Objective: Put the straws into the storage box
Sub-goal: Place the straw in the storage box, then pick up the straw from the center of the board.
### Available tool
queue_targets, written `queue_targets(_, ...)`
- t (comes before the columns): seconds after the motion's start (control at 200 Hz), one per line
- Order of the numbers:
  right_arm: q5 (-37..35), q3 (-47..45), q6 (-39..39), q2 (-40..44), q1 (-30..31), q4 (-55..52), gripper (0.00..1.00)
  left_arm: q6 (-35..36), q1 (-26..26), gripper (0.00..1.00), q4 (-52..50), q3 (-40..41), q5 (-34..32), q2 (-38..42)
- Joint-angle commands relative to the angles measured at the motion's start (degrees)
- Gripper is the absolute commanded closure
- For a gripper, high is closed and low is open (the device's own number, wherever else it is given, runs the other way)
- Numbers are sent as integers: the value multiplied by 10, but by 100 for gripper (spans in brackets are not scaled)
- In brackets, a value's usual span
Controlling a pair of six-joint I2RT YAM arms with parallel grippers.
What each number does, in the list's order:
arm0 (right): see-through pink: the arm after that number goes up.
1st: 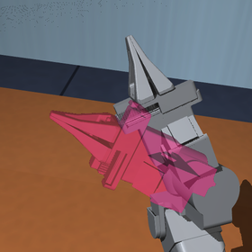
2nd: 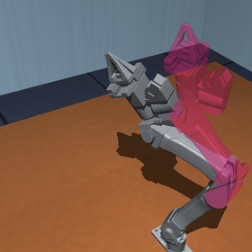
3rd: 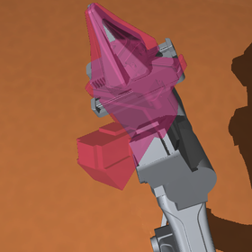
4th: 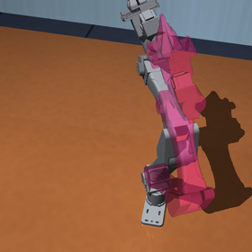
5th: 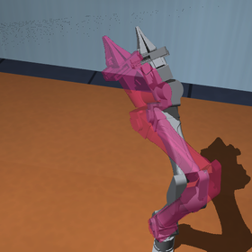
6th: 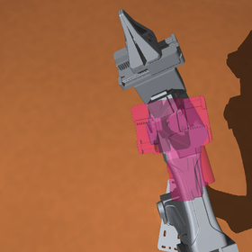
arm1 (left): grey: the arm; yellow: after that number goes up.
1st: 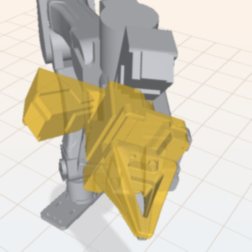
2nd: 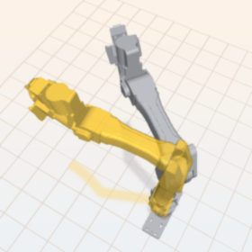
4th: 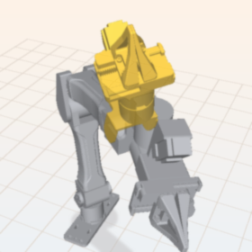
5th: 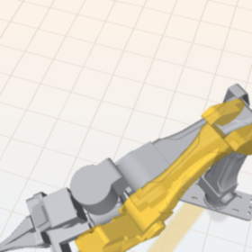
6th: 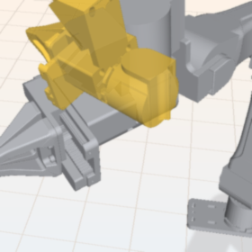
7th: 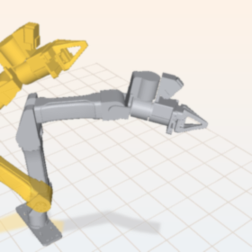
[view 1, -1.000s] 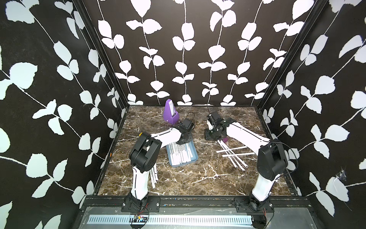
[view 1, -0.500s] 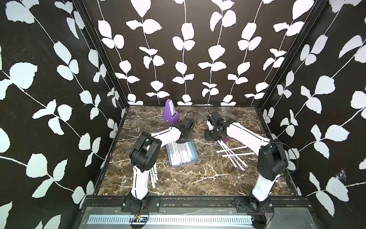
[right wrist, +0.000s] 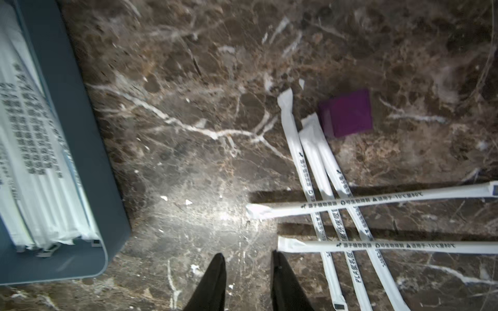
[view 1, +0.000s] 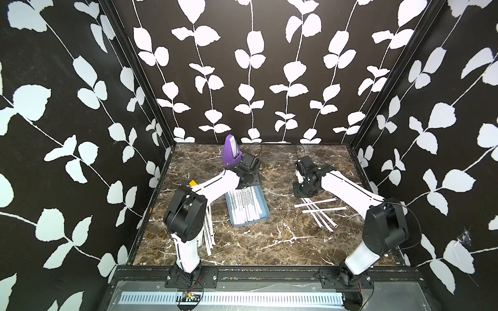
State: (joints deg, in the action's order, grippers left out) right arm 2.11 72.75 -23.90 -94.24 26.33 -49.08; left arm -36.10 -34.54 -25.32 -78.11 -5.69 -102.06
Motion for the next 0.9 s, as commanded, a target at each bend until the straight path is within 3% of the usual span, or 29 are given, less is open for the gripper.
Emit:
queue_targets(0.0,-15,-50,1,29,-24,-29,69,80,5,31,-11,29,-35,84)
queue_targets(0.2,-34,-96,-10,52,-46,-54,69,166,6,30,-50,133,-116,221)
queue_targets(0.275,-29,-135,-22,76,-47,-39,69,169,9,24,-53,182,-131,275)
queue_targets(0.355,-19,-161,-25,78,-46,-21,68,139,35,17,-33,240,-96,330)
queue_targets(0.445,-21,-164,-20,54,-46,-10,68,100,74,16,21,304,-29,372)
queue_targets(0.895,-67,-179,-2,-34,-63,59,65,94,79,20,38,317,5,352)
